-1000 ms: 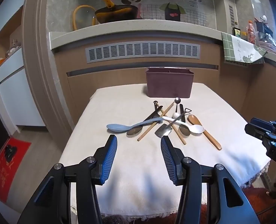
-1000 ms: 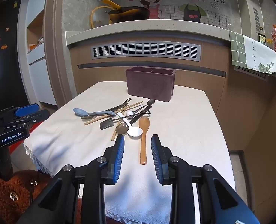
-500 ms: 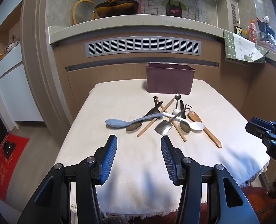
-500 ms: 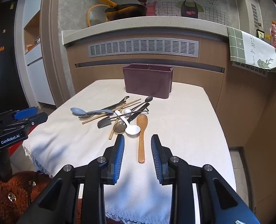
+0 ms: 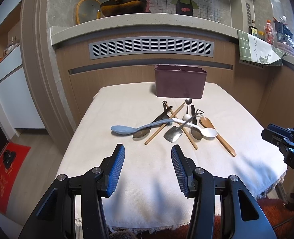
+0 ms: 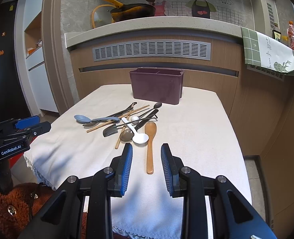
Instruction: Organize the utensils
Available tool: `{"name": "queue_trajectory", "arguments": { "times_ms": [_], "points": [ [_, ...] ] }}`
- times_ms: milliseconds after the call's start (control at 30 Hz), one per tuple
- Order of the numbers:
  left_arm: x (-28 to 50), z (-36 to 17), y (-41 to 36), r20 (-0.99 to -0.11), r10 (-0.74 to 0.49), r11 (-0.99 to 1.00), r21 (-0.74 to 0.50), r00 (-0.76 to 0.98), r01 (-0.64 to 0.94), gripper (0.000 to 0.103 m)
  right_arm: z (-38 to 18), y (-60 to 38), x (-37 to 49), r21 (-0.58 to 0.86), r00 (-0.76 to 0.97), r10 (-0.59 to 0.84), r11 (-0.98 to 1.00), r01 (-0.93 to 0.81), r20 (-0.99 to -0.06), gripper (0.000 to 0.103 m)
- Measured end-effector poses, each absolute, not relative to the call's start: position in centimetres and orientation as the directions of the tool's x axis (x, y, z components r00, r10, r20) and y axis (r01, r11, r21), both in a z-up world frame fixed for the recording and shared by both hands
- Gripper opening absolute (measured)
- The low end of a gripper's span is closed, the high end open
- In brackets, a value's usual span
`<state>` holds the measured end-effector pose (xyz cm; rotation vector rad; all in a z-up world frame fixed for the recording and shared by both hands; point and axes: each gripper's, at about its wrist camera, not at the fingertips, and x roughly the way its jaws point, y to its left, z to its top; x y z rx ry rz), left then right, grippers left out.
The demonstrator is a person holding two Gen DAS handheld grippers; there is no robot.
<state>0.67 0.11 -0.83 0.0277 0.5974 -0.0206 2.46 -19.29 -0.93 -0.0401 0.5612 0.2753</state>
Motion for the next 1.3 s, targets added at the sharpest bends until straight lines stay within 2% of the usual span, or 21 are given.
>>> {"name": "queue_trajectory", "arguments": {
  "times_ms": [1300],
  "points": [
    [0.56,-1.31,0.03,-0.573,-0.014,1.0,0.013,0.82,0.026,0.05,-1.04,-19.37,2.47,0.045,0.808,0.246,0.964,-0.264,-0.535,0.028]
  ]
}}
